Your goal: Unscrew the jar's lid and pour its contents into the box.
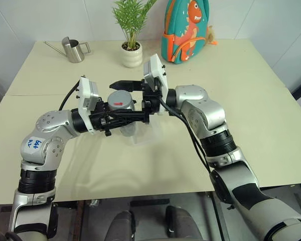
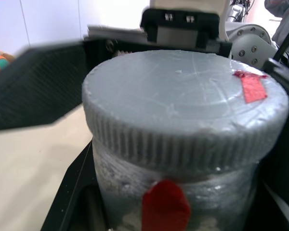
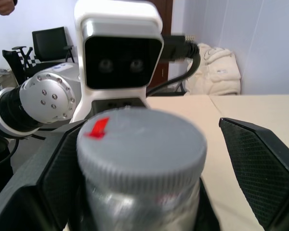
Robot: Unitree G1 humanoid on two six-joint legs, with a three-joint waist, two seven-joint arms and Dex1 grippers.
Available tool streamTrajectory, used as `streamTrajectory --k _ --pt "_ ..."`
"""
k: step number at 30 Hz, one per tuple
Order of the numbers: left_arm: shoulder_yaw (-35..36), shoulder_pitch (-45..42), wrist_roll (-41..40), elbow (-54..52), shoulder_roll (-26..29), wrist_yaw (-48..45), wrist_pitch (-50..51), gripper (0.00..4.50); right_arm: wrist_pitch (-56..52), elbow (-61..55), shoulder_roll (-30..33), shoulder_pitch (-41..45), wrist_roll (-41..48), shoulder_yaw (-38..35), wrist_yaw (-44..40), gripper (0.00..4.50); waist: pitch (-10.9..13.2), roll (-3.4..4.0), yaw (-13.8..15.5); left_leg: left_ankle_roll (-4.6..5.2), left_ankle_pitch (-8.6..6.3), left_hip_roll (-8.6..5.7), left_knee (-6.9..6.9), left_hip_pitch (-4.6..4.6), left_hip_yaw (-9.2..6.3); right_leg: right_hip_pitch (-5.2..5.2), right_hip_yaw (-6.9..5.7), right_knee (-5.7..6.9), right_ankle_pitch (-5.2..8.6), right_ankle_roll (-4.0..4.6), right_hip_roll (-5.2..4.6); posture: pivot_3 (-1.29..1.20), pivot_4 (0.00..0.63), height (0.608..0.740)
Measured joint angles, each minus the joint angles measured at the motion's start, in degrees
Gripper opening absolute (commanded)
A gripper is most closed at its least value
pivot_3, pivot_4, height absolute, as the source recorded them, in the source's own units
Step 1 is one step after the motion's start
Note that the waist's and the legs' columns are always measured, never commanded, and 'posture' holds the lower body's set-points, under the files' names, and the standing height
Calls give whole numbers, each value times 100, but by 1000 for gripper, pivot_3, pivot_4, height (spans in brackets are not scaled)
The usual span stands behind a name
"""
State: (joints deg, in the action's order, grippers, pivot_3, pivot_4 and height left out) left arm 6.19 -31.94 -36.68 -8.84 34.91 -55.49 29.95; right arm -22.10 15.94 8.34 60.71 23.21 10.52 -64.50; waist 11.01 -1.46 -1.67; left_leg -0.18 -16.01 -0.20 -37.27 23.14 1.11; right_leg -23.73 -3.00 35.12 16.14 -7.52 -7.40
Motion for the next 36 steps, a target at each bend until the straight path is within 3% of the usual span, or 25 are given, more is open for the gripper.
streamTrajectory --k 16,21,27,31,36 --pt "14 92 133 -2 199 15 -54 2024 439 808 85 402 -68 20 -541 4485 0 0 0 0 0 1 1 0 -1 0 -1 -1 0 0 -1 0 150 740" --pt "60 129 235 42 224 95 -47 2024 686 1265 506 549 10 5 -963 4485 0 0 2 0 0 0 2 0 0 0 -1 -2 0 0 -2 0 150 740" --pt "-36 339 188 -214 272 -179 -50 2024 883 2078 1363 574 -178 -680 -855 4485 0 0 23 9 -4 -3 3 4 2 5 -2 -14 -2 -4 -12 0 150 740" --pt "-44 339 188 -245 271 -184 -51 2024 810 2027 1410 557 -166 -701 -1000 4485 0 0 -59 1 -5 2 8 -3 33 -5 -3 -13 -1 -2 8 0 150 740" --pt "-43 339 189 -244 271 -174 -60 2024 316 1157 1280 476 111 -715 -1102 4485 0 0 -40 -2 -4 19 -4 -4 36 -4 -2 -2 -1 -1 2 0 150 740"
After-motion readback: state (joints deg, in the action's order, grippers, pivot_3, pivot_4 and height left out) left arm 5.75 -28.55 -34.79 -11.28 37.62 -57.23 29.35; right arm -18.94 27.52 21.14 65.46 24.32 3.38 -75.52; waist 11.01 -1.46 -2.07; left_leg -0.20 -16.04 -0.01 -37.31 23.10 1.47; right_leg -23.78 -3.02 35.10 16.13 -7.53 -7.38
